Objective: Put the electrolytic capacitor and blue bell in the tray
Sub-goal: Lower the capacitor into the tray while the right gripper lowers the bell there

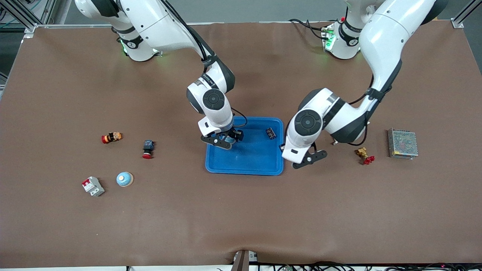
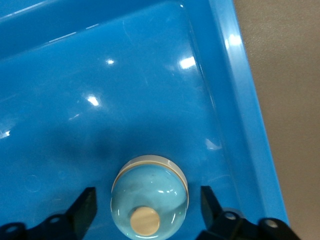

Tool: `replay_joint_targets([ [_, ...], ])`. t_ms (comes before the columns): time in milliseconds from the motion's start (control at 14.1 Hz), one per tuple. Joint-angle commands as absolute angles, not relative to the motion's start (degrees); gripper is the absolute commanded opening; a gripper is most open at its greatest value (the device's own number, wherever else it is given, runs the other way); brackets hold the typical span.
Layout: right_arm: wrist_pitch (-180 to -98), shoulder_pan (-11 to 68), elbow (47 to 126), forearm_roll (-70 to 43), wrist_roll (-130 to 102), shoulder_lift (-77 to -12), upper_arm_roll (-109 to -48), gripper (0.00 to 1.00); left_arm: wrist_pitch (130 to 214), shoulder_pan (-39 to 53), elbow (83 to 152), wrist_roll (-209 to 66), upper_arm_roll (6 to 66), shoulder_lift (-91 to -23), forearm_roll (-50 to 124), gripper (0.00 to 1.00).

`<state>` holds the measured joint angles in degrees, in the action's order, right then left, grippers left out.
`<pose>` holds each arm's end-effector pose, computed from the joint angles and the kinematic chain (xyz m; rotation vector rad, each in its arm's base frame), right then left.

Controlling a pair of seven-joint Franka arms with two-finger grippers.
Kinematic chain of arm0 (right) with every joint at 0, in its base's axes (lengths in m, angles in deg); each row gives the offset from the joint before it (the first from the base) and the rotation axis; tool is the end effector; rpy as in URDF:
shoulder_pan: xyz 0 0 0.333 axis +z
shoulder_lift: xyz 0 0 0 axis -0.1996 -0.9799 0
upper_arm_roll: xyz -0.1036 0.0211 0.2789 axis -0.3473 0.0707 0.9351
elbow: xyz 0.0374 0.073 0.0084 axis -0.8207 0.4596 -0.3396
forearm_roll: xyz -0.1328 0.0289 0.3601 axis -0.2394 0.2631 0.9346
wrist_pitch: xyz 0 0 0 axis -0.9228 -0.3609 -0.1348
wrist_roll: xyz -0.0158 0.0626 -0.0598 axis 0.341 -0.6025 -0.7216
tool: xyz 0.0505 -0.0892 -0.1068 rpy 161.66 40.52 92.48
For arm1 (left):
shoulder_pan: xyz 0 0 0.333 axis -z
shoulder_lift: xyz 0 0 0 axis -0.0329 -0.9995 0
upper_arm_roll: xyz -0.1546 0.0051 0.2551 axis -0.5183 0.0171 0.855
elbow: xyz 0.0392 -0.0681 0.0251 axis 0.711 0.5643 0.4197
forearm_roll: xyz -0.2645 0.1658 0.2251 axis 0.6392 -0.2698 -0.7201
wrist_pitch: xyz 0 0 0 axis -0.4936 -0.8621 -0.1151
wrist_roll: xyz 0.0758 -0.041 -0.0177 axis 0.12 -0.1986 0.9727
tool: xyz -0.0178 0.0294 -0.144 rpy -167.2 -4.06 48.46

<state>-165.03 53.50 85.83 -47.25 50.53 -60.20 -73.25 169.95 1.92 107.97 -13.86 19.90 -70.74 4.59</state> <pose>0.4908 0.4450 0.1443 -3.0284 0.5302 -0.0107 0.5630 -0.3432 0.2272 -3.0066 -0.5266 0.1440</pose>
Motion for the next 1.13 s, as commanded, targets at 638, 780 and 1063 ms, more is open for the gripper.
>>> replay_joint_targets([
  [638,-154.4,51.52,84.72,-48.57,45.79,-53.29,-73.7,1.0,183.21,9.97,104.21,-15.36,21.68,-78.86,4.73,0.0],
  [780,-150.7,49.14,84.72,-48.57,40.44,-50.57,-73.7,1.0,183.29,10.59,103.41,-16.58,21.77,-80.01,4.46,0.0],
  [1063,-143.93,43.26,84.02,-48.57,28.75,-46.43,-73.7,1.0,183.29,11.03,103.5,-18.96,21.95,-80.89,3.85,0.0],
])
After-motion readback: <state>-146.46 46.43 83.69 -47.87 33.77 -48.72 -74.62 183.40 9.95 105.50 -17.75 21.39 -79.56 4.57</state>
